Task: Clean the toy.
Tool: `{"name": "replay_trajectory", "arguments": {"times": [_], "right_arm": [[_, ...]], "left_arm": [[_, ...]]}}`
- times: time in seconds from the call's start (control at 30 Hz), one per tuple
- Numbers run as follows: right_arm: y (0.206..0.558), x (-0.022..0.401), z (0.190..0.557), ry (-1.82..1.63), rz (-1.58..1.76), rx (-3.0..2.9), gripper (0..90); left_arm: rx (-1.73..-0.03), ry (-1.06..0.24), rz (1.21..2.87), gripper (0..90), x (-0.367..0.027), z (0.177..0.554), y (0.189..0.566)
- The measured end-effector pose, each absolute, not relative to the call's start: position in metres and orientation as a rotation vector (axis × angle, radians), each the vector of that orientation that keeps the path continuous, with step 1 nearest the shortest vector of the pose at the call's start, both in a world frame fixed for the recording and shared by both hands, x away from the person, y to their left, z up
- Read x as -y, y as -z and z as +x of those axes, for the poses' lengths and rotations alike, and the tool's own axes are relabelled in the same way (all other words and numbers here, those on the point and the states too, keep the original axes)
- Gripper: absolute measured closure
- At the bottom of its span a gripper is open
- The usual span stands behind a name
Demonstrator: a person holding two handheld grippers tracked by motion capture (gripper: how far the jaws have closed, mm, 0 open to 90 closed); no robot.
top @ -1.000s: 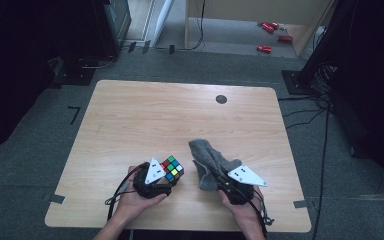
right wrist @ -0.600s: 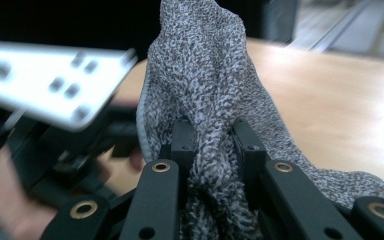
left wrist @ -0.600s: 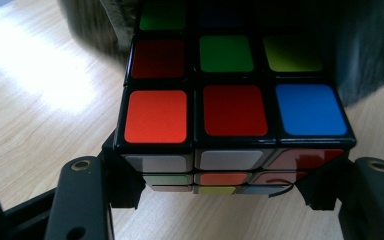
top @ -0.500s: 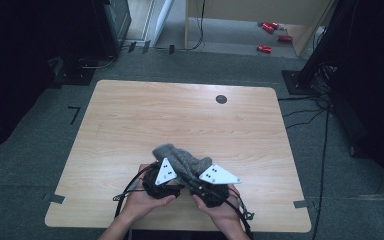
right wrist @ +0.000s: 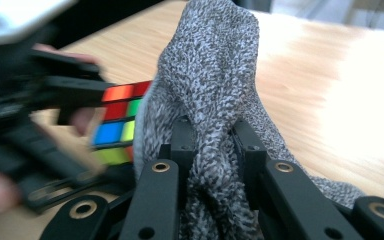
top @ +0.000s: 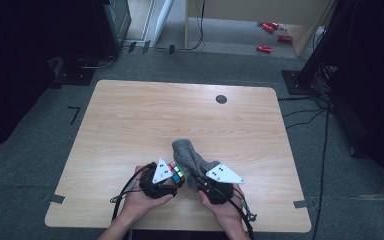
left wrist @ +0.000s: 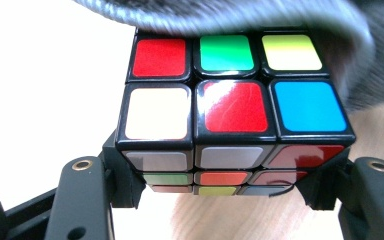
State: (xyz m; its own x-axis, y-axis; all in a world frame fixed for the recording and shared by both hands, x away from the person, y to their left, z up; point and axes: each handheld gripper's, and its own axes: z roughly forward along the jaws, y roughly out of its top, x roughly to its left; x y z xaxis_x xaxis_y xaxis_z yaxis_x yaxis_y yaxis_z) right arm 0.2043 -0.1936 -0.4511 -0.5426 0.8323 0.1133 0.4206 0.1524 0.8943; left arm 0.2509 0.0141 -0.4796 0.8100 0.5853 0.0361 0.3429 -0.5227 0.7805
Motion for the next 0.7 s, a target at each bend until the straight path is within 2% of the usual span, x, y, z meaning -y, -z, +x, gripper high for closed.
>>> {"name": "replay_trajectory", "arguments": {"times": [0.2,0.47,0.7], "right_arm": [[0.448,0.170,0.193,-1.346,1.043,-2.075,76.3],[0.448,0.196,0.205,-1.321,1.163,-2.010,76.7],[0.446,0.168,0.189,-1.310,0.975,-2.077,76.4]], "left_arm": [[-0.647,-0.393,2.191,34.9,-0.009,0.245,0.481],[-0.642,-0.337,2.157,35.0,-0.011,0.246,0.480],[-0.628,-0.366,2.178,35.0,-0.009,0.245,0.480]]}}
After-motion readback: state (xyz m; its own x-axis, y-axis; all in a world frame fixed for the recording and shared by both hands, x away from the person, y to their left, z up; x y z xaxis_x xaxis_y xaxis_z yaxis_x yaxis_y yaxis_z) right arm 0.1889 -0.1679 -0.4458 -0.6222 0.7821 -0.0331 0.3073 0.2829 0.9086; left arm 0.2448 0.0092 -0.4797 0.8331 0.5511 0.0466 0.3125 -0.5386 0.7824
